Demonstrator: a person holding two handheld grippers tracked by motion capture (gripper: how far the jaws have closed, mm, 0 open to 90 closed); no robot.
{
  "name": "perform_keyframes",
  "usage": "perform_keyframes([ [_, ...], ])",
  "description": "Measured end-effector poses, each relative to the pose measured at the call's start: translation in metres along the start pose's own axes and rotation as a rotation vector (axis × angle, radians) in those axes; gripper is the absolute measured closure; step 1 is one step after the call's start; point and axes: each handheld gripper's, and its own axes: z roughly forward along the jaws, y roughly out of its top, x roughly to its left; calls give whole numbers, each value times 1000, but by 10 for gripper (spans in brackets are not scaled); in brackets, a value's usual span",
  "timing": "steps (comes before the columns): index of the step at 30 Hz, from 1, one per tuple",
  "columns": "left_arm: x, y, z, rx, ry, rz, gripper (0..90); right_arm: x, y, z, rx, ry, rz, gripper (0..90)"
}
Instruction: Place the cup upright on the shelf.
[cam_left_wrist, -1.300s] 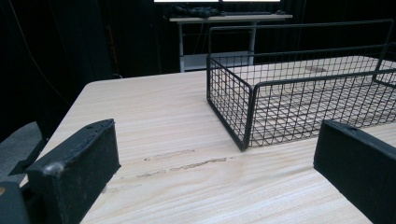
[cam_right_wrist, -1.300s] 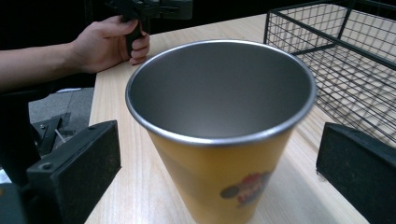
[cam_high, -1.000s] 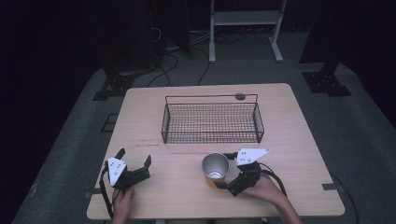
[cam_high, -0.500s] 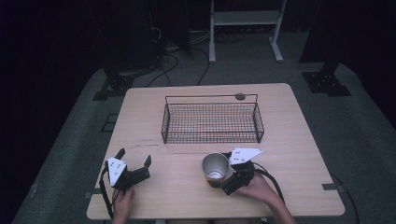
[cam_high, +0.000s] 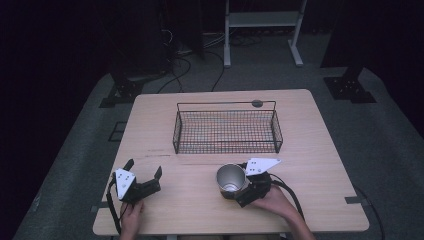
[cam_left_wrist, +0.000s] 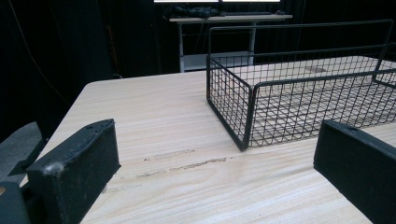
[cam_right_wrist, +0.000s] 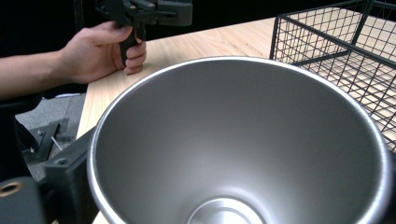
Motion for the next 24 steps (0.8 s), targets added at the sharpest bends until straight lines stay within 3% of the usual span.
perform_keyframes([
  [4,0,0,0,-1,-2,-2,0,0,0,-1,-7,9,-7,99],
  [17,0,0,0,-1,-1,-1,0,1,2,-4,-8,14,-5,102],
  [24,0,0,0,0,-1,0,0,-3,7,-12,-35,16,24,102],
])
